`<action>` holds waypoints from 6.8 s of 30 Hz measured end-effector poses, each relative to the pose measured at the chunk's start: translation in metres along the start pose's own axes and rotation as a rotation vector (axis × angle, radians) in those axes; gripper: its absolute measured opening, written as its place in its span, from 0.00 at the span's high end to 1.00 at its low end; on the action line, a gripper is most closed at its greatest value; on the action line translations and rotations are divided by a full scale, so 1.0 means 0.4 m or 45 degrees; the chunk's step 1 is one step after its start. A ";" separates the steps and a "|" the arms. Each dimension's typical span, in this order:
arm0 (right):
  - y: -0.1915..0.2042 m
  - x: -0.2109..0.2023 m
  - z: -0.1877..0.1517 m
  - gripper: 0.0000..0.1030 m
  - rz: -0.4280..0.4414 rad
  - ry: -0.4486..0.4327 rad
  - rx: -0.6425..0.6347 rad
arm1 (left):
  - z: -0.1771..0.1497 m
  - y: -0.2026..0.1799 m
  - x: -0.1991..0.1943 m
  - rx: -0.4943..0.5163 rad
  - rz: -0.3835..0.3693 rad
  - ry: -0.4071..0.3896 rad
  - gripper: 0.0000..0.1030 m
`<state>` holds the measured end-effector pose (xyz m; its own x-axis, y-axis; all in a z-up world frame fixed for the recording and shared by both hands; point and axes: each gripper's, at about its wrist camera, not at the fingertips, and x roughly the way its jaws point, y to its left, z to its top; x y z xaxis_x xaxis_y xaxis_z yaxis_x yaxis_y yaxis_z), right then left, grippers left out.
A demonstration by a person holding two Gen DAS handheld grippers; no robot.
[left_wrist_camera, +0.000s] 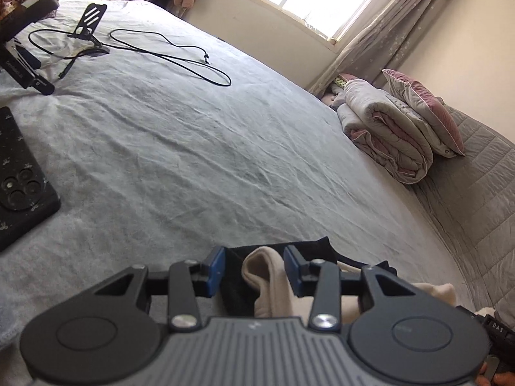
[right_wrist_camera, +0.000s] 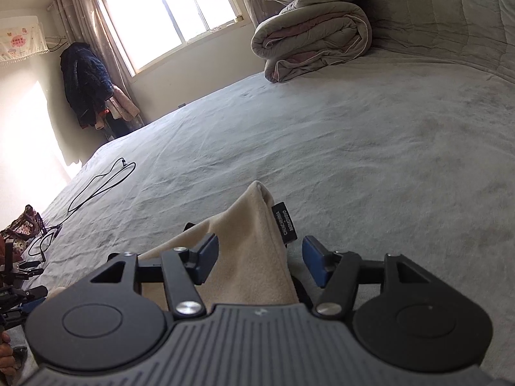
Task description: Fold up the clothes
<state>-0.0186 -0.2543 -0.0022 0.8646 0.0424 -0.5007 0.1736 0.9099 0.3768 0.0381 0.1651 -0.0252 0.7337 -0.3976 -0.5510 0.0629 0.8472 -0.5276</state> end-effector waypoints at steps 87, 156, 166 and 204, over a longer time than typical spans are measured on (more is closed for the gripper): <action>0.330 0.261 -0.108 0.46 -0.053 0.100 -0.471 | -0.053 -0.099 0.065 0.220 0.261 -0.153 0.80; 0.253 0.137 -0.089 0.71 0.307 0.360 -0.116 | -0.059 -0.133 -0.018 -0.436 -0.240 -0.002 0.80; 0.043 0.117 0.005 0.55 0.582 0.426 0.563 | -0.085 -0.344 0.084 -0.247 -0.322 0.159 0.77; 0.147 0.101 0.026 0.54 0.427 0.321 0.171 | -0.047 -0.273 0.050 0.155 0.244 0.200 0.58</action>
<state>0.0313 -0.2034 0.0078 0.7445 0.4408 -0.5013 -0.0232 0.7676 0.6405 0.0329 0.0582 0.0092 0.6267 -0.2677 -0.7318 0.0207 0.9445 -0.3278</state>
